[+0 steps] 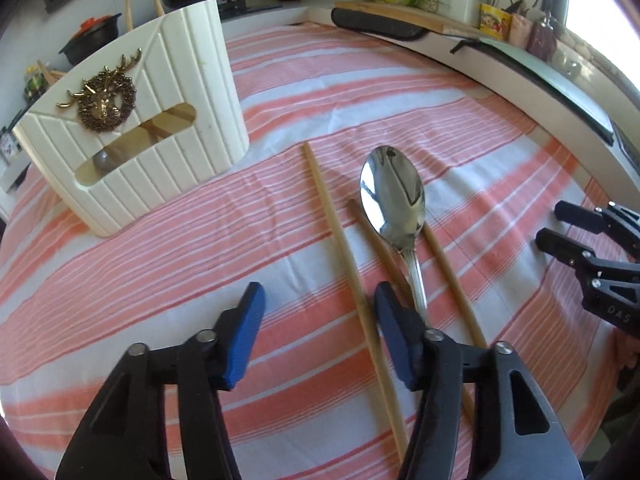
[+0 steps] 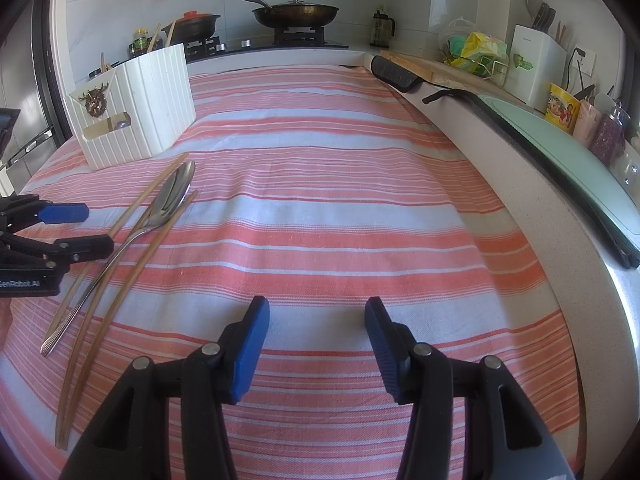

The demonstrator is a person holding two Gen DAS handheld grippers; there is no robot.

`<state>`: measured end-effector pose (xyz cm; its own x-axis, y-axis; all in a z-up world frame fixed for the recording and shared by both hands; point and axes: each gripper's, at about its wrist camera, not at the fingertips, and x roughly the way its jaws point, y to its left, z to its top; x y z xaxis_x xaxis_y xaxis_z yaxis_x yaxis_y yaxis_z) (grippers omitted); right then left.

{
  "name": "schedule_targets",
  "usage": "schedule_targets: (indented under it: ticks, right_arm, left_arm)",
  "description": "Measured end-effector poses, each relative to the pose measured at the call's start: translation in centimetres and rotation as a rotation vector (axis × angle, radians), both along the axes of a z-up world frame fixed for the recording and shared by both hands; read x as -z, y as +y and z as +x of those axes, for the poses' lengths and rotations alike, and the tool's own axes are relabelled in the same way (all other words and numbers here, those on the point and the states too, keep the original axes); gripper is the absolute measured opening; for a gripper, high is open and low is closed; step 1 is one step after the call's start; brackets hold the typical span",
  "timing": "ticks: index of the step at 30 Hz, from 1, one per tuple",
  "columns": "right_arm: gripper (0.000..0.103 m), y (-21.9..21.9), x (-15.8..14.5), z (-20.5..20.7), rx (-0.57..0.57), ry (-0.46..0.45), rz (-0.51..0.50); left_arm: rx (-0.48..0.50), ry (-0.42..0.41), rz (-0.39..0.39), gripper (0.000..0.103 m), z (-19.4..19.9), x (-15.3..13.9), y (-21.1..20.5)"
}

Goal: Organize utensils

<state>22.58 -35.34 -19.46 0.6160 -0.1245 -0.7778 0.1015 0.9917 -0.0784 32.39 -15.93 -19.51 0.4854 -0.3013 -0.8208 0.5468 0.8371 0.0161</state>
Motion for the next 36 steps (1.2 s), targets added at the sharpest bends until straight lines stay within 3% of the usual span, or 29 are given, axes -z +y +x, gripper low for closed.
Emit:
schedule_targets:
  ticks: [2, 4, 8, 16, 22, 25, 28, 32, 36]
  right_arm:
    - [0.051, 0.0, 0.0, 0.0, 0.000, 0.000, 0.000]
    - [0.051, 0.0, 0.0, 0.0, 0.000, 0.000, 0.000]
    - [0.051, -0.1, 0.0, 0.1, 0.002, -0.001, 0.001]
    - [0.051, -0.2, 0.0, -0.1, 0.007, -0.001, -0.003]
    - [0.051, -0.1, -0.4, -0.4, 0.047, -0.012, -0.016]
    - [0.044, 1.2, -2.1, -1.0, 0.027, -0.043, 0.154]
    - [0.037, 4.7, -2.7, -0.2, -0.068, -0.016, 0.331]
    - [0.030, 8.9, -2.1, 2.4, -0.138, 0.032, 0.393]
    - [0.019, 9.6, 0.0, 5.5, -0.063, 0.128, 0.399]
  left_arm:
    - [0.012, -0.006, -0.004, 0.007, -0.4, -0.1, -0.2]
    - [-0.009, -0.023, 0.006, 0.005, -0.7, -0.1, -0.1]
    - [-0.127, -0.021, -0.009, 0.005, -1.0, -0.3, 2.7]
    - [-0.372, -0.026, -0.004, 0.005, -3.8, -1.0, 13.0]
    - [-0.481, -0.012, -0.029, 0.006, -6.8, -0.3, 18.5]
    - [-0.490, -0.020, -0.053, 0.007, -7.7, 0.4, 19.3]
    - [-0.491, -0.031, -0.064, 0.011, -8.1, 0.6, 19.4]
    - [-0.488, -0.038, -0.092, 0.021, -8.1, 0.6, 19.4]
    - [-0.486, -0.066, -0.093, 0.024, -8.9, 0.6, 19.5]
